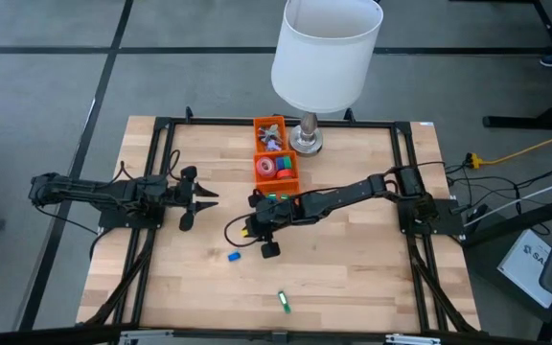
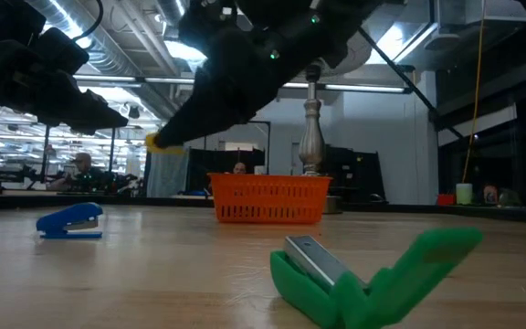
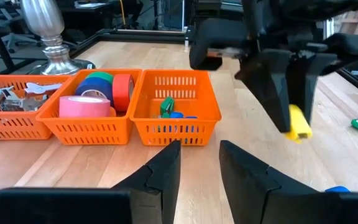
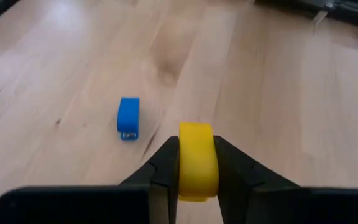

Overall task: Pick and place Stapler, Stapler remover, tape
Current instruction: Put the yellow stapler into the bottom orange basket

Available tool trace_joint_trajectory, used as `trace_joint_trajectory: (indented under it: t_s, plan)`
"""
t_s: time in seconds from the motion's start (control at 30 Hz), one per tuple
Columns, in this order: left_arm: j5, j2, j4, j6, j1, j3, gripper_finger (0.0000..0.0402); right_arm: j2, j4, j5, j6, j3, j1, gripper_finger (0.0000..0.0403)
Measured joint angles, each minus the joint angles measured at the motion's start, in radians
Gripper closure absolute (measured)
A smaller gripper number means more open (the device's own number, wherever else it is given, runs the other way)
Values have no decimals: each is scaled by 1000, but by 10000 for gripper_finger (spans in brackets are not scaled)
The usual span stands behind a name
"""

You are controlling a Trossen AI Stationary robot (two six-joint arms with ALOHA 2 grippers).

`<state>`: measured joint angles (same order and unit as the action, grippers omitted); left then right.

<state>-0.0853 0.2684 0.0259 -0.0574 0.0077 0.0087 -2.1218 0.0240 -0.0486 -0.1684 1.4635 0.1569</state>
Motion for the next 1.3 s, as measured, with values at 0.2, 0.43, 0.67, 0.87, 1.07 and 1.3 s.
trace_joint_trajectory:
  t_s: [0.2,0.43,0.67,0.87,1.07,1.3]
  plan:
    - [0,0,0,0,0,0,293,40,80,11,-2,0,-9,329]
    - [0,0,0,0,0,0,293,108,107,16,23,-64,-17,329]
    - [0,-1,3,0,0,0,294,225,-10,96,105,-233,-17,329]
    - [0,-1,1,0,0,0,292,314,-161,161,170,-385,-17,329]
    - [0,-1,0,0,0,0,294,324,-165,332,237,-440,-17,329]
    - [0,-1,0,0,0,0,292,324,-81,470,349,-441,-42,328]
